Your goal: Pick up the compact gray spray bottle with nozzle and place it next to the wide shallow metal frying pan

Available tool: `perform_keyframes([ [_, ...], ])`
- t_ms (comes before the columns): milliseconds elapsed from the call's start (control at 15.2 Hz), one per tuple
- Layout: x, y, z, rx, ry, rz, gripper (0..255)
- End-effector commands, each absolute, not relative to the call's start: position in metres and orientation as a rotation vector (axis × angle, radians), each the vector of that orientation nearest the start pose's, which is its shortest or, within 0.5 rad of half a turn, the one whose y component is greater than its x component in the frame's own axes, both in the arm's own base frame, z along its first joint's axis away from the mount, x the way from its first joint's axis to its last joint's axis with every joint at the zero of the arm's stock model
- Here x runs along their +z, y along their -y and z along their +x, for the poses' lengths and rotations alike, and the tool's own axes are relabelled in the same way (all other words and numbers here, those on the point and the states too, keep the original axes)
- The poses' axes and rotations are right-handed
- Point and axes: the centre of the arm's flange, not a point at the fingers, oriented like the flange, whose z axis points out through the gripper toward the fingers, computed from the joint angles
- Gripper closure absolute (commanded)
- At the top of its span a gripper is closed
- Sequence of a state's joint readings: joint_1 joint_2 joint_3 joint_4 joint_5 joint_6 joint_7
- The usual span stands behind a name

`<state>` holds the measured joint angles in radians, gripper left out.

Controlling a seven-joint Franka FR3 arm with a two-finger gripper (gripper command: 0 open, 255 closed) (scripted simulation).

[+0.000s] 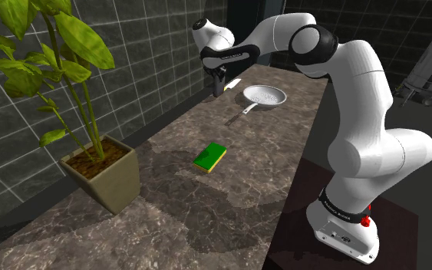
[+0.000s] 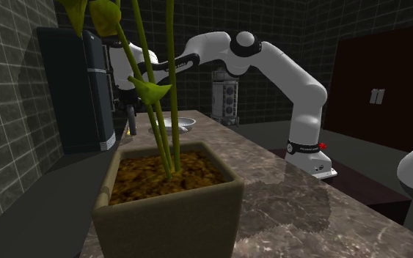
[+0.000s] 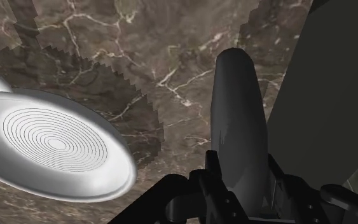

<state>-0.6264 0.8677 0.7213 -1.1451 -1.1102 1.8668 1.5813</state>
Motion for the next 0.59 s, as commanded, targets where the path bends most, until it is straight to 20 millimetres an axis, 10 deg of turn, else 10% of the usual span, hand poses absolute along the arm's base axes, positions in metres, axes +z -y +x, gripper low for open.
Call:
perform_keyframes([
  [0, 0.368, 0.183, 0.747, -0.731, -2.167, -2.628, 255],
  [66, 0.368, 0.183, 0.747, -0.731, -2.167, -2.628, 255],
  [132, 0.368, 0.183, 0.747, -0.731, -2.167, -2.628, 0],
  [528, 0.38, 0.176, 0.746, -0.731, -2.167, -2.628, 0],
])
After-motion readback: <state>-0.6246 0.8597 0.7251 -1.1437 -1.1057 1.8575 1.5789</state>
